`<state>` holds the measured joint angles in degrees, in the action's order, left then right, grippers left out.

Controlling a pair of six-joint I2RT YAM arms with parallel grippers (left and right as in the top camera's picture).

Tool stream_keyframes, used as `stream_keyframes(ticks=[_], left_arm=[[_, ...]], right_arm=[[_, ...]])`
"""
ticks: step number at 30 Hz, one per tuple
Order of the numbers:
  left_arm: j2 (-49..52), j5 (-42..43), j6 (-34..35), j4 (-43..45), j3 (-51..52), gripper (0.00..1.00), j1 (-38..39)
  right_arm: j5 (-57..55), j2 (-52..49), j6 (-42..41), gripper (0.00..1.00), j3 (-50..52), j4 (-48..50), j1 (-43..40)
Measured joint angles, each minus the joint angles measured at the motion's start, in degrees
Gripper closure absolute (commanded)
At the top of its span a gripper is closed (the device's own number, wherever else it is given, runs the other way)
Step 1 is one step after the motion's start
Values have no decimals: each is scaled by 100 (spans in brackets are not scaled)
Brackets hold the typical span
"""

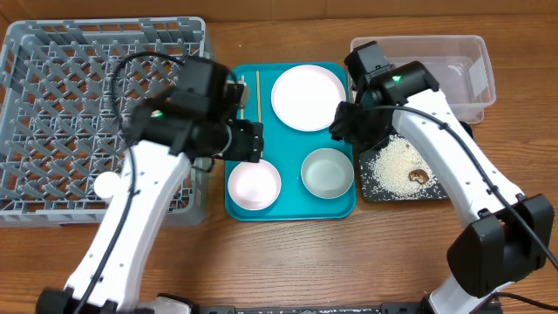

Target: Sort waste into correct bins and load items into the dishwasher

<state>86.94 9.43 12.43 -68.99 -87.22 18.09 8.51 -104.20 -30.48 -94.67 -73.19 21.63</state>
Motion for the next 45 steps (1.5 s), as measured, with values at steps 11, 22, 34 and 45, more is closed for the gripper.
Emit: stream_keyframes(ticks=[11,22,34,45], left_arm=[[1051,-914,872,-538,374,28,55],[1235,-1182,994,1010,1943,46,55],[1237,-592,868,2312,2474,53,72],[1252,-111,730,1827,2181,36,201]], right_arm=[[-39,0,48,44,0,-79,-205],[-39,0,55,43,2,-24,-203],[-39,0,55,43,2,7,-203],[-42,0,55,43,2,9,-203]])
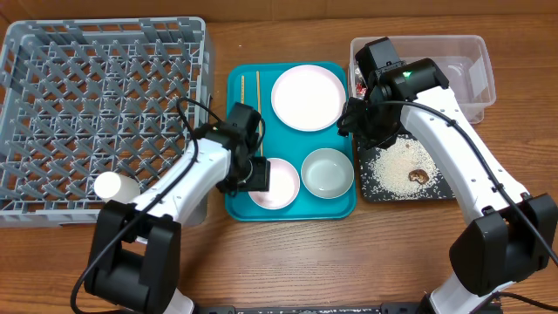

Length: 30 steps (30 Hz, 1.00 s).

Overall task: Sort waste into correct bins and load items into the dishwasher
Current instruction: 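Grasp one wooden chopstick on the teal tray with the left gripper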

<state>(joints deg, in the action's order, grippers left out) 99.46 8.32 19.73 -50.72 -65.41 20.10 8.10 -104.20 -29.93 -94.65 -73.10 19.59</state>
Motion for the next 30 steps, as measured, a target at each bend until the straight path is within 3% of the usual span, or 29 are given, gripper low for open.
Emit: stream_keyframes(ticks=[4,8,11,15,18,22,30], left_arm=[[9,-44,-57,-136,-732,35,-247],[9,-83,-70,417,-1311,33,-343],[13,-234,-70,826,-1375,34,-332],[251,-581,-50,1322,-1375,44,-332],[682,-756,-59,1694,-1377,44,-337],[1379,-866,-57,1921,-1377,37,-361],[1867,-951,2,2135,-1379,42,-544]], right_arm=[[2,2,0,43,0,2,-2],[2,0,2,43,0,7,0],[0,0,0,43,0,7,0],[2,0,0,43,0,44,0],[0,0,2,43,0,114,-2],[4,0,0,43,0,149,0],[2,0,0,43,0,155,0]])
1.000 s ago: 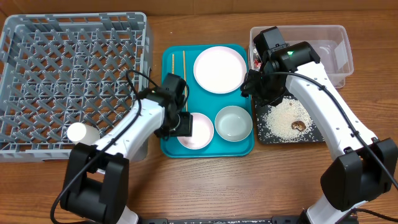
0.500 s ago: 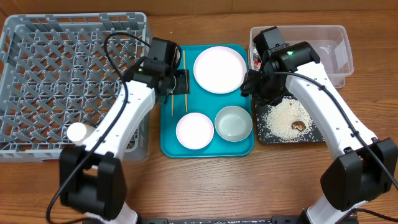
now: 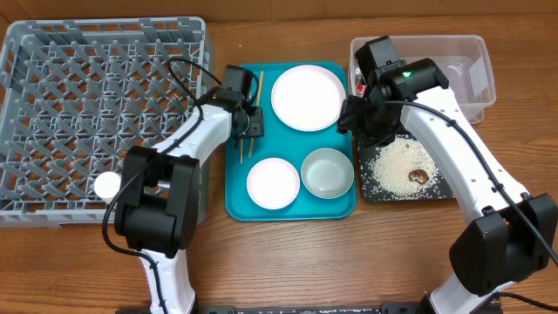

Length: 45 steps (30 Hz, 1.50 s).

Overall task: Sort waste into correct bins and load items into the dishwasher
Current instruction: 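Grasp one wooden chopstick on the teal tray with the left gripper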

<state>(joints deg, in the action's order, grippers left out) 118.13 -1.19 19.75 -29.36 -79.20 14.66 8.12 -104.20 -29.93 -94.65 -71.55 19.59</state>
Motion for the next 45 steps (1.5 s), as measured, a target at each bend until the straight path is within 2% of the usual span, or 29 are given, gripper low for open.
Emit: stream_keyframes(ticks=[4,7,11,15,17,21,28,34,37,45], left_arm=[[4,-15,24,28,0,48,-17],[9,-20,22,31,0,41,-17],[9,11,46,28,0,41,-17],[15,101,0,-380,-186,37,-17],[26,111,-24,-588,-411,40,-17],[26,-15,-68,-693,-890,52,-17],[72,-315,-144,-647,-1021,52,-17],[527,-387,-173,-662,-1021,56,-17],[654,-389,-195,-645,-1071,64,-7],[671,-356,-195,-708,-1086,95,-9]], right_arm=[[0,0,2,43,0,0,0],[-2,0,2,43,0,0,0],[0,0,0,43,0,0,-2],[-2,0,2,43,0,2,0],[0,0,-2,43,0,2,-2],[-2,0,0,43,0,4,0],[-2,0,2,43,0,44,0],[0,0,-2,43,0,72,0],[0,0,0,43,0,81,-2],[2,0,0,43,0,68,-2]])
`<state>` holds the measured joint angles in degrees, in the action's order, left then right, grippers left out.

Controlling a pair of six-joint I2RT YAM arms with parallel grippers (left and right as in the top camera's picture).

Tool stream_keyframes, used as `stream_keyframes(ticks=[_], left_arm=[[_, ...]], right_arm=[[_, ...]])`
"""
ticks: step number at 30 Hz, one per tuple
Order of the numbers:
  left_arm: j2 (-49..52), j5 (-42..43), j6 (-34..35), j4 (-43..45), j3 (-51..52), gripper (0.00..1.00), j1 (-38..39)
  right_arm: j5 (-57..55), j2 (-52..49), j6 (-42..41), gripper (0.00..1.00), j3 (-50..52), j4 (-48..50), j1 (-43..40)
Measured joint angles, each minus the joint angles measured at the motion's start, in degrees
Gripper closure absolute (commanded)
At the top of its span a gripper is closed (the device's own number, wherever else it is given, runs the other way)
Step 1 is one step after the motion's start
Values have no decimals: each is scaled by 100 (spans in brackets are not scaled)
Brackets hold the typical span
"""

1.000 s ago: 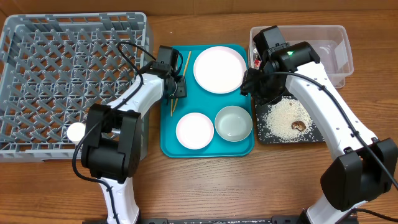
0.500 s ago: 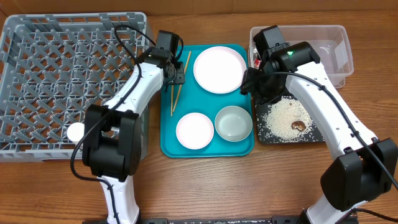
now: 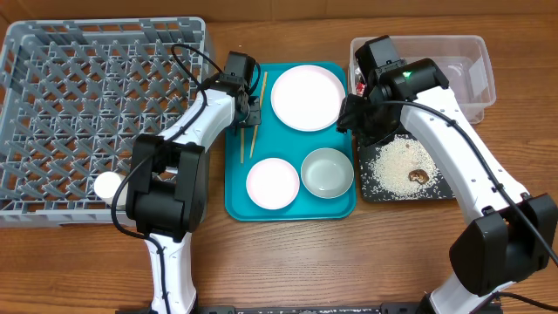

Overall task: Sort waste into correct bins and load items into the dishwasher
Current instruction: 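Grasp one wooden chopstick on the teal tray with the left gripper, then carry the chopstick into the dish rack and release it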

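Two wooden chopsticks (image 3: 259, 94) lie slanted on the left side of the teal tray (image 3: 289, 144). My left gripper (image 3: 250, 117) is down on them at mid-length and appears shut on them. A white plate (image 3: 307, 98), a small white bowl (image 3: 273, 183) and a grey-green bowl (image 3: 327, 172) also sit on the tray. My right gripper (image 3: 350, 122) hangs at the tray's right edge beside the plate. Its fingers are hidden under the wrist.
A grey dish rack (image 3: 105, 26) fills the left, with a white cup (image 3: 109, 185) at its front edge. A black tray of spilled rice (image 3: 403, 166) lies at the right. Behind it stands a clear plastic bin (image 3: 458, 65).
My left gripper has shifted a little up and to the right along the chopsticks, which now lie together at a steeper slant. The right arm has not moved.
My left arm first hung over the tray's left edge with the chopsticks parallel. Then its gripper was at the small white bowl, which ended up slightly further right. After that it was on the chopsticks, and it stays there. The right arm barely moved.
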<state>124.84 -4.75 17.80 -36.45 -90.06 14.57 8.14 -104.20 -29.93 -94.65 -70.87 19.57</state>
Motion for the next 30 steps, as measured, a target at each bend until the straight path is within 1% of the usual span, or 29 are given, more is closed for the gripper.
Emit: stream_keyframes(ticks=[6,8,11,17,24,28,30], left_arm=[[0,-2,-17,-286,-85,96,0],[0,0,-17,-503,-146,96,0],[52,0,-17,-1056,-391,96,0],[205,24,-57,-2356,-1707,96,0],[205,-31,-308,-3694,-3425,96,-17],[205,-343,-345,-4113,-3934,96,-120],[205,-522,-348,-4238,-4015,96,-243]], right_arm=[[-2,0,0,43,0,-28,2],[-4,0,0,43,0,-31,0],[-2,0,0,43,0,-31,2],[-2,0,-2,43,0,-37,2],[-2,0,0,43,0,-87,0],[-4,0,-2,43,0,-85,2],[-2,0,0,43,0,-85,0]])
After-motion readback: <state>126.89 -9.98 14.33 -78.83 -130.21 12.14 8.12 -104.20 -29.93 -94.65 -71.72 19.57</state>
